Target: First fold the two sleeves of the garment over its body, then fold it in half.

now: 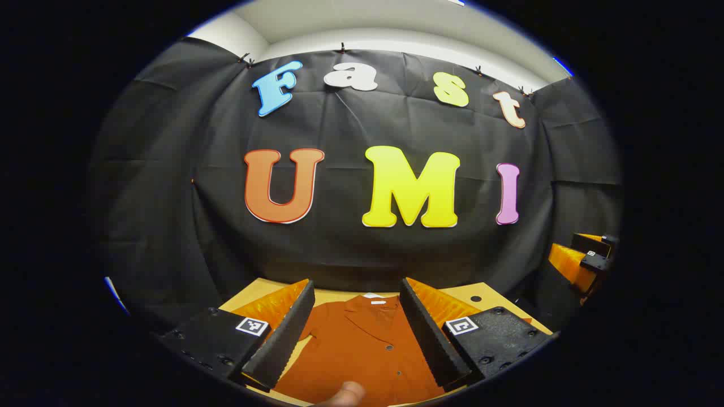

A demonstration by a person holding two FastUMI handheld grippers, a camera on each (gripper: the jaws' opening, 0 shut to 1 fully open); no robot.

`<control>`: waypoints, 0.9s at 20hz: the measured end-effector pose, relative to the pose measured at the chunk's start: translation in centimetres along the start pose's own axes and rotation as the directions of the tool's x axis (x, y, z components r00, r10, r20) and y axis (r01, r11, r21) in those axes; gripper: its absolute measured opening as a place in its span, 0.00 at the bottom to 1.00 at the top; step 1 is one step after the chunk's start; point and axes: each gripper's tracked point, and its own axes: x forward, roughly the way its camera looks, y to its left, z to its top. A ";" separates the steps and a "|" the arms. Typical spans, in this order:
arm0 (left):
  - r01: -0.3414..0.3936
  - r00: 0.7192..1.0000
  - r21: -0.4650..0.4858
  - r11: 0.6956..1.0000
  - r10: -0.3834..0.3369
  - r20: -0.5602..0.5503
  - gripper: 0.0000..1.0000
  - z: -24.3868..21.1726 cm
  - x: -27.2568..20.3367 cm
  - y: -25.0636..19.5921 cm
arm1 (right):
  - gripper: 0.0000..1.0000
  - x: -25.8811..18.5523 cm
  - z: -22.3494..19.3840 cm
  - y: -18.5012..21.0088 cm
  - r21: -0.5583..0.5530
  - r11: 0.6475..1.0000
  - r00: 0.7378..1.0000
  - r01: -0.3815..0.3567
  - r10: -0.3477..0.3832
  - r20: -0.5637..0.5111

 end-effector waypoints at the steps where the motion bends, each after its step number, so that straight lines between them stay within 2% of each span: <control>1: 0.000 1.000 0.000 1.000 0.000 0.000 0.98 0.0 0.0 0.0 | 0.94 0.0 -0.3 -0.8 0.012 1.000 1.000 0.015 -0.015 -0.007; 4: 0.000 1.000 0.000 1.000 0.000 0.000 0.98 0.0 0.0 0.0 | 0.94 0.1 -0.9 -3.0 0.028 0.998 0.998 0.062 -0.061 -0.022; 7: 0.000 1.000 0.000 1.000 0.000 0.000 0.98 0.0 0.0 0.0 | 0.93 -0.1 -0.4 -4.1 0.005 0.996 0.996 0.085 -0.085 0.010; 16: 0.000 1.000 0.000 1.000 0.000 0.000 0.98 0.0 0.0 0.0 | 0.94 0.0 -0.5 -3.5 -0.018 0.999 0.999 0.032 -0.032 0.007; 18: -0.004 1.000 -0.024 1.000 0.004 -0.004 0.98 0.0 0.0 -0.3 | 0.94 0.0 -0.5 -3.5 -0.021 1.000 1.000 0.023 -0.023 0.008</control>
